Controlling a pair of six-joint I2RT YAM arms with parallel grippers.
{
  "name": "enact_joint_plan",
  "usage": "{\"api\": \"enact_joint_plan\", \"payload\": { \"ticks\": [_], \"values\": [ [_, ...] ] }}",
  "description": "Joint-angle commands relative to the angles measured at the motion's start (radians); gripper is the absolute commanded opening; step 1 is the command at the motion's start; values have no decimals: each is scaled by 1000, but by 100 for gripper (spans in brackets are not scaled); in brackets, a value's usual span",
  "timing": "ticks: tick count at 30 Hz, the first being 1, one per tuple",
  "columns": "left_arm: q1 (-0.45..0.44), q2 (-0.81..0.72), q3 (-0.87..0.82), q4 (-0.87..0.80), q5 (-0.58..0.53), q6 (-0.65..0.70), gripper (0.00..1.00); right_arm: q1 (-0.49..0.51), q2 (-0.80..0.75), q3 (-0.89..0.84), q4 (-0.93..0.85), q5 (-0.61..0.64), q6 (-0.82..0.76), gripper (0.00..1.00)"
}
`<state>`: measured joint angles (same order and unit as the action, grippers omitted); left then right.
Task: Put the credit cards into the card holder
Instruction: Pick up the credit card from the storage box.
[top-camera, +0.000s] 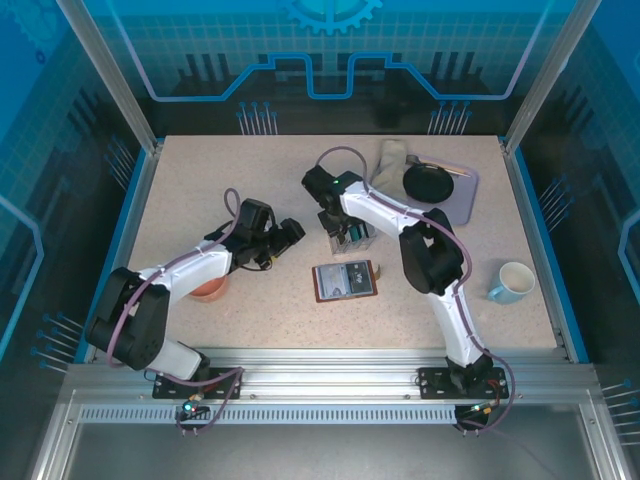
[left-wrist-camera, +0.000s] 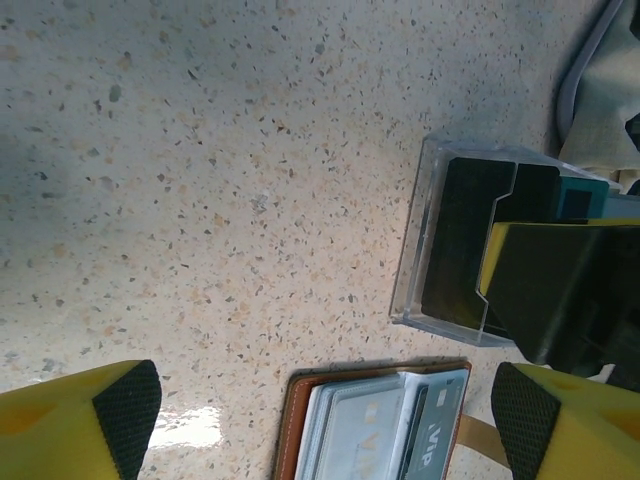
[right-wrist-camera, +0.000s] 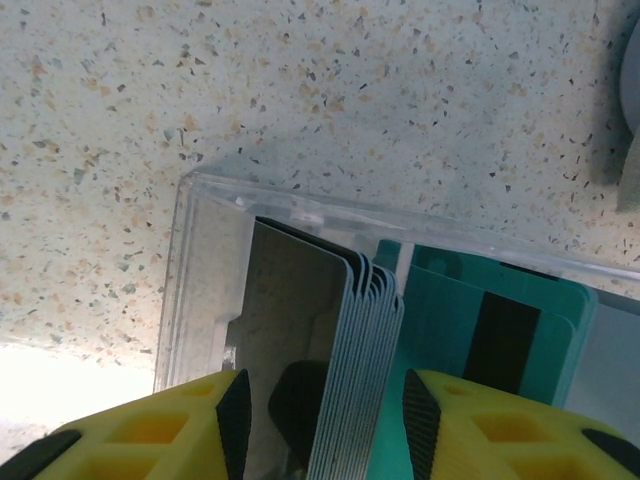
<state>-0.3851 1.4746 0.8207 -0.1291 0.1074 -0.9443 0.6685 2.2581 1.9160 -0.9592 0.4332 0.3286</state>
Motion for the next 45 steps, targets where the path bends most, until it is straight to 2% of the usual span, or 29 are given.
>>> {"api": "enact_joint_plan", "payload": {
  "ticks": [1, 7, 29, 31, 40, 45],
  "values": [
    [10, -30, -20, -4, -31, -11, 89, 28, 34, 37, -51, 98, 7, 47],
    [10, -33, -17, -6, -30, -13, 89, 45, 19, 43, -57, 183, -12, 47],
    [10, -25, -10, -14, -27, -16, 89, 44, -23, 24, -49, 198, -31, 29],
    [10, -24, -9, -16, -25, -13, 89, 44, -25, 22, -50, 199, -31, 25],
    [11, -23, -9, -20, -26, -13, 90, 45, -44, 15, -50, 188, -36, 17],
    [9, -23, -8, -26, -23, -11, 90, 39, -89, 16, -62, 105, -17, 14]
  ]
}}
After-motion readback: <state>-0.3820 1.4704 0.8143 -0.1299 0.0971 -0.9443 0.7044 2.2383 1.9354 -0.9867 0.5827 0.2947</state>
